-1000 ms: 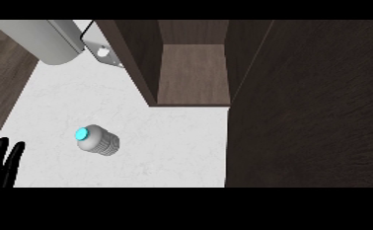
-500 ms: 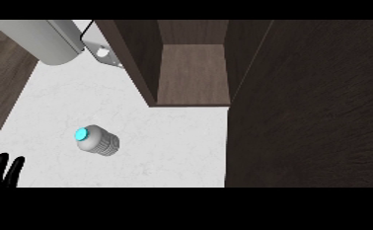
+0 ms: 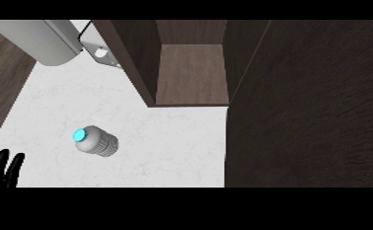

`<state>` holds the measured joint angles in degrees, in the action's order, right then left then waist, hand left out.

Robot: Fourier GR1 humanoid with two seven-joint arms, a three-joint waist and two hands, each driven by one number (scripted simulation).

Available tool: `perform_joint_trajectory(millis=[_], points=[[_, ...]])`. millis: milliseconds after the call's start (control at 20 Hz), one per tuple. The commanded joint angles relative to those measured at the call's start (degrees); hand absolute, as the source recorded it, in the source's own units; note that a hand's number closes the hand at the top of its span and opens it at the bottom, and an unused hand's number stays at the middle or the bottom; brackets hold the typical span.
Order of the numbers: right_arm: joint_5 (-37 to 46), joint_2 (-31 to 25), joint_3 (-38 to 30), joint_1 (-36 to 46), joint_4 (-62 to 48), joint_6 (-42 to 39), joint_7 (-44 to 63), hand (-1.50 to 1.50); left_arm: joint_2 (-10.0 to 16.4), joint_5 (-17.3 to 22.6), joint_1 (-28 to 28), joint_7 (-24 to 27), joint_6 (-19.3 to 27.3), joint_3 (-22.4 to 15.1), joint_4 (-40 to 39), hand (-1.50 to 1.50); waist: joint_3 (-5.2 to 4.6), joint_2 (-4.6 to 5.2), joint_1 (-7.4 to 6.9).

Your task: Pick up the bottled water, place it into the cabinet and close the cabinet

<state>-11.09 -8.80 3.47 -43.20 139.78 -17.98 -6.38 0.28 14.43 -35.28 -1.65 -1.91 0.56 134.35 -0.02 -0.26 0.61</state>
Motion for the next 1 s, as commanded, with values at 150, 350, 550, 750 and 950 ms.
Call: perform_joint_trajectory(millis=[150,350,550,750,950], points=[[-3.96,0.57,0.63,-5.06,8.55,-0.79,2.08,-1.50,-0.27,3.81,4.10,3.07,-0.34,3.82,-9.01,-1.50,-0.03,0.12,-0.02],[-2.63,0.66,0.88,-10.20,8.42,-4.26,-3.44,-1.50,-0.07,3.99,6.42,4.54,-1.06,5.81,-15.26,-1.50,-0.02,0.03,0.37],[-4.76,-0.67,0.19,-12.81,13.55,-4.21,-1.64,-1.50,0.23,1.37,9.61,8.26,-1.39,6.36,-23.87,-1.50,-0.11,0.11,0.86],[-5.83,-1.13,-2.18,-13.40,10.53,-5.57,-4.97,-1.50,3.12,4.06,11.99,13.22,-6.49,10.57,-34.13,-1.50,-0.09,0.14,0.61],[-3.09,0.41,1.14,-16.44,12.55,-5.63,-5.38,-1.50,1.90,-0.37,17.87,13.87,-3.21,9.01,-40.26,-1.50,-0.08,0.20,0.73]])
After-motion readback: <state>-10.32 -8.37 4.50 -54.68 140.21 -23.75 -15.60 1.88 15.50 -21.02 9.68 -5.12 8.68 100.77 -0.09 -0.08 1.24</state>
